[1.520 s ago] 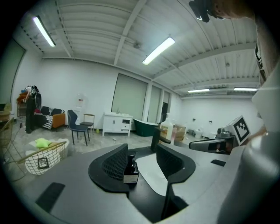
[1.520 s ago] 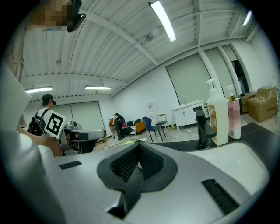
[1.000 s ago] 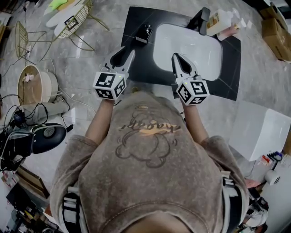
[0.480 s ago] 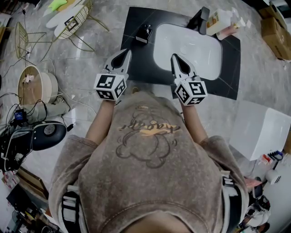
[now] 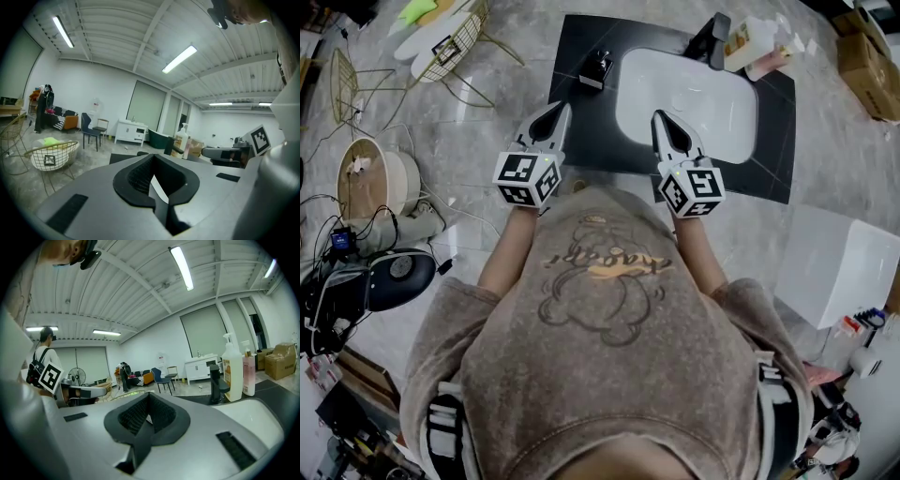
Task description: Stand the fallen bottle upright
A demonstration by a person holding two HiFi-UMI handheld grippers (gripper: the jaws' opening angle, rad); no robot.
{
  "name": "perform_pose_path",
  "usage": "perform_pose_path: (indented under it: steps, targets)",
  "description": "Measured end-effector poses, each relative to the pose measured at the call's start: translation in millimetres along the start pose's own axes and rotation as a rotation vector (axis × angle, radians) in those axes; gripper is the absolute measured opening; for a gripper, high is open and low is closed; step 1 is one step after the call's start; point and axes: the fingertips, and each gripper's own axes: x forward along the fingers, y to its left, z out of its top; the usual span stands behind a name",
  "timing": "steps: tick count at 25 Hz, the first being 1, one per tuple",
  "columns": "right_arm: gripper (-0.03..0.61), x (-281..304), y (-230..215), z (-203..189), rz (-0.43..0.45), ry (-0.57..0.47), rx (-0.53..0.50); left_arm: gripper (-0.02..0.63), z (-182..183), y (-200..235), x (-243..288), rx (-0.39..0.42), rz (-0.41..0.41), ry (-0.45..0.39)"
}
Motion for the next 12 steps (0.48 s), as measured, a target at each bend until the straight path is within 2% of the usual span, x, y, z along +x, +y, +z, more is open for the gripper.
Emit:
perform_pose_path:
  steps: [12]
  targets:
    - [-0.003, 0.4, -6.2, 0.4, 0.003, -0.001, 0.013, 0.018, -0.4, -4.3, 8.9, 0.009, -0.006, 0.011]
